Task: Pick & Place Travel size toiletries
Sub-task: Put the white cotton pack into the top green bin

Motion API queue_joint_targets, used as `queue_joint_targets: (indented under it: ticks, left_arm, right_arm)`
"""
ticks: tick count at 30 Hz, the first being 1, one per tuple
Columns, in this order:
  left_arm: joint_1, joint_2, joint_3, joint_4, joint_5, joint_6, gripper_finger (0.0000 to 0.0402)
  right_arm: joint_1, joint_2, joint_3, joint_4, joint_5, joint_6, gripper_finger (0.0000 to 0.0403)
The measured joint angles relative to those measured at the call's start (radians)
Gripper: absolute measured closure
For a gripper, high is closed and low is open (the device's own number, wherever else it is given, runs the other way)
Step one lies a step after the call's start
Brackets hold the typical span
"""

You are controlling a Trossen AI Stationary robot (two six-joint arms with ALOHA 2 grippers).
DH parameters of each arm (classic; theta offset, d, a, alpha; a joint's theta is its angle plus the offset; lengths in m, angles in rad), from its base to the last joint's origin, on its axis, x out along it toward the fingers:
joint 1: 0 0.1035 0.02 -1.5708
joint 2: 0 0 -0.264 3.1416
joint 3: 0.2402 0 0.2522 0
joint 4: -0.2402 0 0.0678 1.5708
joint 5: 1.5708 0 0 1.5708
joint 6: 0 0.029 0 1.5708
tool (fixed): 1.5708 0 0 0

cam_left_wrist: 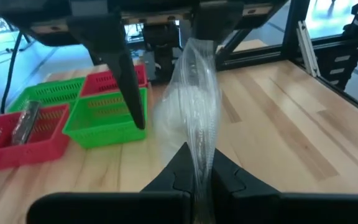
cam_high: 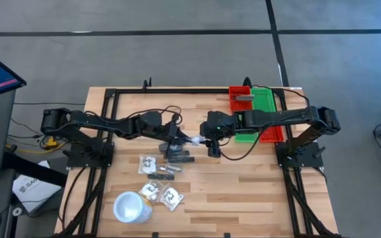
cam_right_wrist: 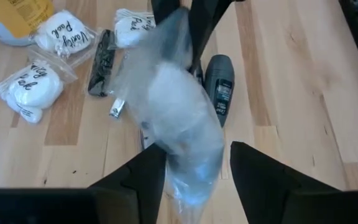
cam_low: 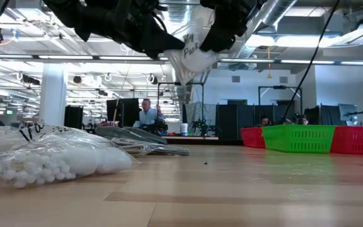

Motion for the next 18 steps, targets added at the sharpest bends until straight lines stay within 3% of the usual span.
queue_joint_targets:
  ticks: [5,12,18]
  left_arm:
    - [0.000,-0.003,0.001,-0.003,-0.009,0.000,0.0399]
    - [0.000,-0.003,0.001,-0.023,-0.018,-0.013,0.0392]
    - [0.000,-0.004,0.001,-0.030,-0.098,-0.026,0.0359]
  right_arm:
    - [0.000,0.000,0.000,-0.005,0.000,-0.001,0.0261]
    - [0.000,0.001,0.000,-0.016,-0.001,-0.012,0.0385]
    - [-0.001,0.001,0.000,-0.024,0.002,-0.012,0.0395]
